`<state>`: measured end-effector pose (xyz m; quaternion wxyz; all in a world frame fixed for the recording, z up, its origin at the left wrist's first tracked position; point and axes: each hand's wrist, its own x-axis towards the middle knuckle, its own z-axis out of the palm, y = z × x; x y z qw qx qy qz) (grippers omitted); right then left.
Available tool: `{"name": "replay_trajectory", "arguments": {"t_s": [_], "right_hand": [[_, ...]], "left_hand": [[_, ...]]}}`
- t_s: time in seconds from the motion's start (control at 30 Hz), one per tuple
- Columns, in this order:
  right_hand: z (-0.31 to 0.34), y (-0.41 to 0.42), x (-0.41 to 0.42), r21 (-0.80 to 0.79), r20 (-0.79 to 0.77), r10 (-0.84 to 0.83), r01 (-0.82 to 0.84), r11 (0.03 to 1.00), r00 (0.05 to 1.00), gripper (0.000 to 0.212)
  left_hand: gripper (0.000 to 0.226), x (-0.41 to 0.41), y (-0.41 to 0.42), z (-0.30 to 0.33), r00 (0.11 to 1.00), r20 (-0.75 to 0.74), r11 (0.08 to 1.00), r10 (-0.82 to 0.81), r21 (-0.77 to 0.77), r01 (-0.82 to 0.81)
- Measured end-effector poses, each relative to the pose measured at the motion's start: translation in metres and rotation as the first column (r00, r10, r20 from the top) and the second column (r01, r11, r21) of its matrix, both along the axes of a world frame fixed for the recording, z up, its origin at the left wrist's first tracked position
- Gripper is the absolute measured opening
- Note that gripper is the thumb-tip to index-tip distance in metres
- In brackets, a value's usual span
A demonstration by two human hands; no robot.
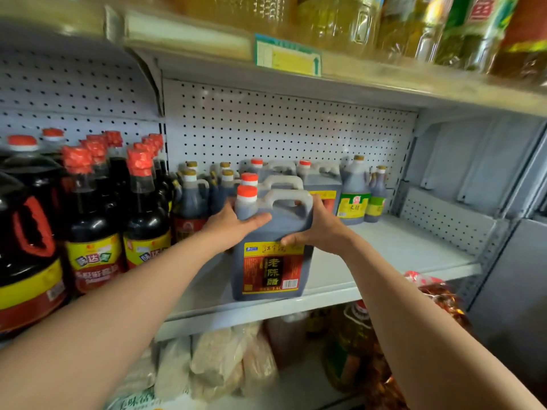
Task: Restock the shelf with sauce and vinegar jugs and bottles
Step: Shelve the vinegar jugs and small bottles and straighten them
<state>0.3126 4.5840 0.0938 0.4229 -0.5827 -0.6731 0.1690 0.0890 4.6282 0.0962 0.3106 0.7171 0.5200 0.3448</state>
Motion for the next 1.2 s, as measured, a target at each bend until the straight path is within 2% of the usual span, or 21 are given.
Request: {"name": "replay_trajectory", "arguments": {"t_s": [0.1, 0.17, 0.27, 0.33, 0.53, 0.7, 0.77, 0.9, 1.03, 1.2], "right_hand": [[-0.003, 0.003, 0.003, 0.003, -0.009, 0.002, -0.002, 1.0, 1.0, 0.099], [-0.005, 0.006, 0.006, 0.002, -0.002, 0.011, -0.011, 1.0, 1.0, 0.1], [-0.006, 0.009, 0.008, -0.008, -0.003, 0.036, -0.036, 0.999, 0.999, 0.112], [-0.005, 0.01, 0.008, -0.009, -0.008, 0.056, -0.056, 0.998, 0.998, 0.118], [-0.003, 0.015, 0.016, -0.029, 0.018, 0.067, -0.066, 0.997, 0.998, 0.106], [-0.002, 0.02, 0.032, -0.075, -0.034, 0.089, -0.091, 0.993, 0.995, 0.125], [-0.001, 0.021, 0.036, -0.068, -0.057, 0.112, -0.116, 0.991, 0.992, 0.126], [-0.002, 0.028, 0.044, -0.054, -0.031, 0.109, -0.11, 0.992, 0.994, 0.114], [-0.003, 0.035, 0.052, -0.039, -0.024, 0.074, -0.075, 0.996, 0.997, 0.111], [0.001, 0.043, 0.065, -0.051, -0.043, 0.091, -0.094, 0.994, 0.995, 0.108]], "left_hand": [[0.087, -0.011, -0.004, -0.01, 0.99, 0.04, 0.972, -0.136, -0.189, 0.141], [0.067, -0.017, -0.007, -0.027, 0.966, 0.004, 0.91, -0.257, -0.335, 0.244], [0.034, -0.018, -0.001, -0.053, 0.958, 0.016, 0.906, -0.286, -0.32, 0.276], [0.031, -0.018, 0.005, -0.058, 0.962, 0.035, 0.916, -0.271, -0.299, 0.269], [0.033, -0.012, 0.014, -0.06, 0.952, 0.083, 0.905, -0.296, -0.295, 0.307], [0.052, 0.007, 0.014, -0.065, 0.952, 0.166, 0.929, -0.259, -0.229, 0.292], [0.056, 0.011, 0.016, -0.066, 0.95, 0.187, 0.936, -0.249, -0.206, 0.286], [0.065, 0.017, 0.021, -0.066, 0.967, 0.119, 0.953, -0.227, -0.175, 0.245], [0.058, 0.027, 0.032, -0.064, 0.958, 0.128, 0.938, -0.257, -0.204, 0.279], [0.092, 0.046, 0.049, -0.065, 0.969, 0.072, 0.946, -0.237, -0.209, 0.247]]}}
